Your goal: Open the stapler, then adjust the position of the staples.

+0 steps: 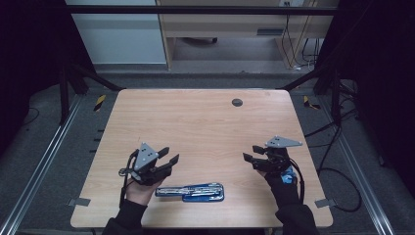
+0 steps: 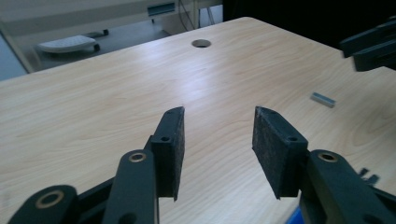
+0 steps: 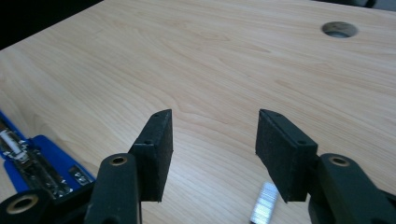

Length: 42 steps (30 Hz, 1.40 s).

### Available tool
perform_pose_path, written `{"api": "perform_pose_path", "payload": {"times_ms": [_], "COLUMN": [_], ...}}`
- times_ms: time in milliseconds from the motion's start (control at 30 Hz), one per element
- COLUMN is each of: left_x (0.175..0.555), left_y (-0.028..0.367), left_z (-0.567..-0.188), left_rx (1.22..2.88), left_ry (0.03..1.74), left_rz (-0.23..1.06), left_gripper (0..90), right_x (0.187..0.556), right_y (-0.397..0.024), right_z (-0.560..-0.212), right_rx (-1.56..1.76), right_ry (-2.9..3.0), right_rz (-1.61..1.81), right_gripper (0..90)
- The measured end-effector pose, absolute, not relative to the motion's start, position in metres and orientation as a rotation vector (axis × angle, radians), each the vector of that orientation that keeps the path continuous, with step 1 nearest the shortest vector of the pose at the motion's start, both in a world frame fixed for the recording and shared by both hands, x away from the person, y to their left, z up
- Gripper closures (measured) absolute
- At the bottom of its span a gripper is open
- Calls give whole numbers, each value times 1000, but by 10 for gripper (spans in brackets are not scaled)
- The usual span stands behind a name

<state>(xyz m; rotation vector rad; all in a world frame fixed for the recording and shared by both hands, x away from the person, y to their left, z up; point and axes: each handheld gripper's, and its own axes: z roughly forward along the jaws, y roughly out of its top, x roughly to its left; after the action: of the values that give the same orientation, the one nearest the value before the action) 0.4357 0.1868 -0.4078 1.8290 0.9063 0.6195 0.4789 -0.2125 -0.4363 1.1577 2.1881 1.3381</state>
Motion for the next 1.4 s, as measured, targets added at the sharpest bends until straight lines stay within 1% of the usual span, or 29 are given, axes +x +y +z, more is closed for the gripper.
{"api": "perform_pose_path", "payload": {"times_ms": [33, 167, 200, 233, 333, 400, 433, 667, 900, 1167, 1400], "left_x": [436, 439, 439, 439, 438, 438, 436, 427, 426, 428, 429], "left_y": [187, 213, 213, 220, 243, 248, 259, 288, 303, 302, 303], "left_z": [-408, -408, -408, -409, -414, -416, -421, -445, -455, -463, -464], "left_rx": [1829, 1855, 1855, 1854, 1854, 1860, 1863, 1862, 1828, 1866, 1870], "left_ry": [906, 933, 933, 946, 991, 1004, 1029, 1121, 1180, 1185, 1200], "left_rz": [619, 656, 656, 656, 668, 676, 671, 660, 642, 669, 691], "left_gripper": [532, 521, 520, 517, 509, 505, 501, 485, 471, 455, 434], "right_x": [479, 478, 478, 479, 482, 482, 484, 490, 500, 508, 508], "right_y": [-212, -229, -229, -234, -238, -238, -238, -234, -229, -225, -223], "right_z": [-436, -434, -434, -435, -439, -440, -442, -447, -458, -466, -468], "right_rx": [1158, 1206, 1206, 1230, 1256, 1256, 1255, 1258, 1274, 1296, 1290], "right_ry": [2188, 2142, 2142, 2138, 2145, 2150, 2163, 2197, 2239, 2270, 2283], "right_rz": [1338, 1298, 1298, 1268, 1231, 1213, 1180, 1141, 1077, 1032, 977], "right_gripper": [464, 484, 484, 503, 511, 515, 520, 518, 518, 538, 567]}}
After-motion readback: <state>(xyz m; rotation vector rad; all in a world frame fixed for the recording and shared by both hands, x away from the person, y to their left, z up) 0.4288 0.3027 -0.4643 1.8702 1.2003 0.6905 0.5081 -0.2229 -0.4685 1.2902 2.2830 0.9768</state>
